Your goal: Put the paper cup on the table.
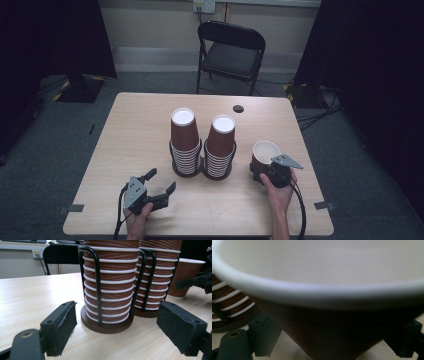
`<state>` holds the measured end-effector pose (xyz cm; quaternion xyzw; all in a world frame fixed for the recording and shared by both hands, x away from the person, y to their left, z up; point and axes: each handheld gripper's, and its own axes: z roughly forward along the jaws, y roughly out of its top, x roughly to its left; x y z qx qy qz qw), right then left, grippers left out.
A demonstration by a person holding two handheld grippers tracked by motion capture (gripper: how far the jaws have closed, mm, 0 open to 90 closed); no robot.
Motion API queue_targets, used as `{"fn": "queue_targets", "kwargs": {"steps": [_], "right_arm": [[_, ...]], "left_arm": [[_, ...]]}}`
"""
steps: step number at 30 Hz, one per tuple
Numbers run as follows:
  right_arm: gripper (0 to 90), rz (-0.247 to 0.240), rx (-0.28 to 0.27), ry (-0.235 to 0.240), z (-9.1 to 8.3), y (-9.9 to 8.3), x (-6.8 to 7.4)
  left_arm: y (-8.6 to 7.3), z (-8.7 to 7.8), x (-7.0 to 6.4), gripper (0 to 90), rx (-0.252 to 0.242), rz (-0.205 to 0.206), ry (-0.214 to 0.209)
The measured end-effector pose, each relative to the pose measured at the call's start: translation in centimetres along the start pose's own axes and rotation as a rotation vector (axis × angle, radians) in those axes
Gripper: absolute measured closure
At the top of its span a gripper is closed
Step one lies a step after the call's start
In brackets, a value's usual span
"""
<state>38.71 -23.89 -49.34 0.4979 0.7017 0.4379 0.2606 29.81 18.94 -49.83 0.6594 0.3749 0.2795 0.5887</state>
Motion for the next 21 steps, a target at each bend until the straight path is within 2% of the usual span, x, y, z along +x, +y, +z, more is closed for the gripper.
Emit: {"fn": "queue_targets", "kwargs": {"steps": [2, 3, 5, 11, 16, 21], "right_arm": [[13.1, 0.01, -0.011, -0.011, -0.1, -0.1, 0.0], [13.0, 0.029, -0.019, -0.045, -0.5, -0.4, 0.0], [12.9, 0.04, -0.021, -0.057, -0.8, -0.5, 0.0], [12.8, 0.051, -0.029, -0.05, -1.8, -1.1, 0.4], [12.9, 0.069, -0.069, -0.046, -2.9, -1.5, 1.0], [13.2, 0.088, -0.112, -0.048, -4.1, -2.3, 1.7]], "left_arm": [[0.0, 0.0, 0.0, 16.0, 0.0, 0.0, 0.001], [0.0, 0.0, 0.0, 16.1, 0.004, 0.002, 0.002], [0.0, 0.0, 0.0, 16.1, 0.004, -0.001, 0.003], [0.0, 0.1, 0.0, 16.1, 0.008, 0.006, 0.003], [0.1, 0.1, 0.0, 16.2, 0.014, 0.016, 0.011], [0.1, 0.2, -0.1, 16.2, 0.016, 0.005, 0.015]]}}
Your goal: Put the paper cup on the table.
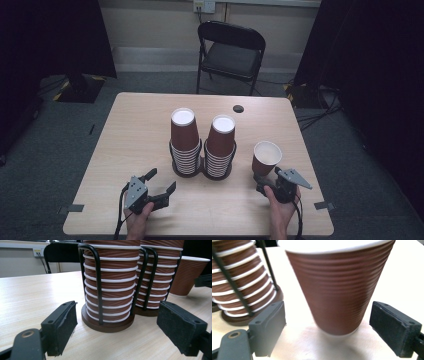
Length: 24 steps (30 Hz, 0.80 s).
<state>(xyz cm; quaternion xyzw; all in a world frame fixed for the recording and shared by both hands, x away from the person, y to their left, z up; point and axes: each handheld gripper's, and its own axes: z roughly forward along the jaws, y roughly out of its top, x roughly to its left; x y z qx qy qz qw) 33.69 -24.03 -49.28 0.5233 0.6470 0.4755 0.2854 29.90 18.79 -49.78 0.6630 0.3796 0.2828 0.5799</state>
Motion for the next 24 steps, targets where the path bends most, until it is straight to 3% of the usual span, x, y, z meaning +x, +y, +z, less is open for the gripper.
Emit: {"fn": "queue_targets", "kwargs": {"steps": [6, 8, 11, 14, 19, 22, 24], "right_arm": [[14.1, -0.011, -0.055, 0.021, -1.3, -0.5, 1.5], [14.2, -0.024, -0.081, 0.044, -1.6, -0.5, 2.1], [14.3, -0.042, -0.119, 0.074, -1.9, -0.6, 3.3], [13.9, -0.067, -0.134, 0.106, -1.8, -0.7, 4.4], [13.9, -0.084, -0.153, 0.152, -1.7, -0.8, 5.8], [14.1, -0.107, -0.146, 0.2, -1.1, -0.8, 7.4], [14.1, -0.102, -0.146, 0.224, -0.9, -1.0, 8.0]], "left_arm": [[0.0, 0.1, -0.2, 16.3, 0.011, 0.013, 0.016], [0.1, 0.1, -0.2, 16.3, 0.031, -0.031, 0.004], [0.1, 0.1, -0.9, 16.1, 0.035, 0.02, 0.043], [0.1, 0.1, -1.2, 16.1, 0.044, 0.025, 0.04], [0.0, -0.1, -1.0, 16.2, 0.024, -0.003, 0.041], [-0.1, -0.4, -1.1, 16.6, -0.01, -0.018, 0.082], [-0.1, -0.4, -1.0, 16.6, -0.004, -0.019, 0.084]]}}
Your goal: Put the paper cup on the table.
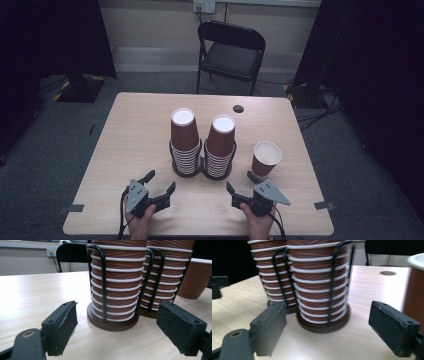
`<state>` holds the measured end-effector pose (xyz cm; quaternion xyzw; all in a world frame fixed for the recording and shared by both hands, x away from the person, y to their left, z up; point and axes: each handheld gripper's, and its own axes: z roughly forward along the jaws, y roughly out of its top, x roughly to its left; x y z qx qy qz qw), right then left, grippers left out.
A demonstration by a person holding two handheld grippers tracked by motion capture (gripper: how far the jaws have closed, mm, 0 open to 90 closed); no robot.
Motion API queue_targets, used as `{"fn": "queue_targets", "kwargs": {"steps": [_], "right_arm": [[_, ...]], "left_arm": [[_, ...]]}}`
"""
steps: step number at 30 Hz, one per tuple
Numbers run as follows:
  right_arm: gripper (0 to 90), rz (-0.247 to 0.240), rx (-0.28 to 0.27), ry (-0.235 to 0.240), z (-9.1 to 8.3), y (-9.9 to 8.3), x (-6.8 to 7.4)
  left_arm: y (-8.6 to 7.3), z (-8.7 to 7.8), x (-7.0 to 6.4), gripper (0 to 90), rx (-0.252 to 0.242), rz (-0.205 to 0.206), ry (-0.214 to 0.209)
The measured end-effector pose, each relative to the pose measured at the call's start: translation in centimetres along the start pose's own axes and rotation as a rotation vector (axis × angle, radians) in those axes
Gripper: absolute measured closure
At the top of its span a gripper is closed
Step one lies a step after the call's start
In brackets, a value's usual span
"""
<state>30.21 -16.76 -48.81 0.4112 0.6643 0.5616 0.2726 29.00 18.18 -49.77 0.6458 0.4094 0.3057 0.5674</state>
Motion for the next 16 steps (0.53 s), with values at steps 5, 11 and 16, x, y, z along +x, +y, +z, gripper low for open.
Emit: {"fn": "queue_targets", "kwargs": {"steps": [5, 11, 16], "right_arm": [[14.5, -0.025, -0.001, 0.016, 0.4, -0.5, 1.2], [13.1, -0.043, -0.03, -0.003, 0.2, -0.9, 1.5], [13.2, -0.043, -0.024, 0.005, 0.2, -0.9, 1.3]], "left_arm": [[0.0, 0.1, 0.0, 16.6, 0.008, -0.007, -0.003], [0.0, 0.1, 0.0, 16.6, 0.014, 0.007, -0.008], [0.0, 0.1, 0.0, 16.6, 0.008, 0.005, -0.021]]}}
